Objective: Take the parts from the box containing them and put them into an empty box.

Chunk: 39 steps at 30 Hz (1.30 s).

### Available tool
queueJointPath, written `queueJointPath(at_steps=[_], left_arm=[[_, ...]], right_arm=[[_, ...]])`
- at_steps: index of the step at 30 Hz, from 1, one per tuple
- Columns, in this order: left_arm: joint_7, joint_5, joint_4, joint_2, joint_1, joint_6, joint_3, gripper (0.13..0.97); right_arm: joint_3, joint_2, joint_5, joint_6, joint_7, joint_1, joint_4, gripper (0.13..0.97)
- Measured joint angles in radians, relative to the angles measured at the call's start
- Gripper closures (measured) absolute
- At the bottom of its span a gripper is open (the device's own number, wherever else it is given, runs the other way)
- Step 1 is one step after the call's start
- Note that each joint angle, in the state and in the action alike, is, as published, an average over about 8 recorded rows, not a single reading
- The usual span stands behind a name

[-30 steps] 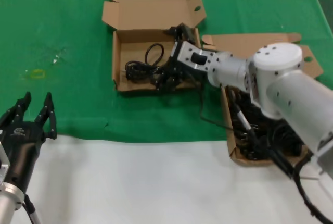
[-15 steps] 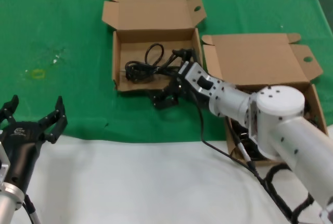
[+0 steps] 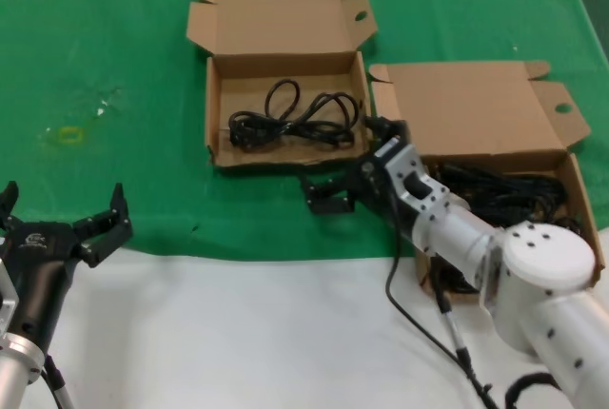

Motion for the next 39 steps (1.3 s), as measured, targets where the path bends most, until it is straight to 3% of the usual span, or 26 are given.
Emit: queueJointPath(at_steps=[8, 30, 39], left_arm=[[0.0, 0.0, 0.0, 0.0, 0.0, 0.0, 0.0, 0.178], [0.0, 0.0, 0.0, 0.0, 0.0, 0.0, 0.0, 0.132], [0.0, 0.0, 0.0, 0.0, 0.0, 0.0, 0.0, 0.132]], right_arm=[[0.087, 0.032, -0.032, 0.065, 0.094, -0.145, 0.165, 0.129], [0.324, 0.118, -0.12, 0.243, 0.351, -0.538, 0.615, 0.129], [0.353, 0.128, -0.131, 0.264, 0.382, -0.586, 0.669, 0.129]])
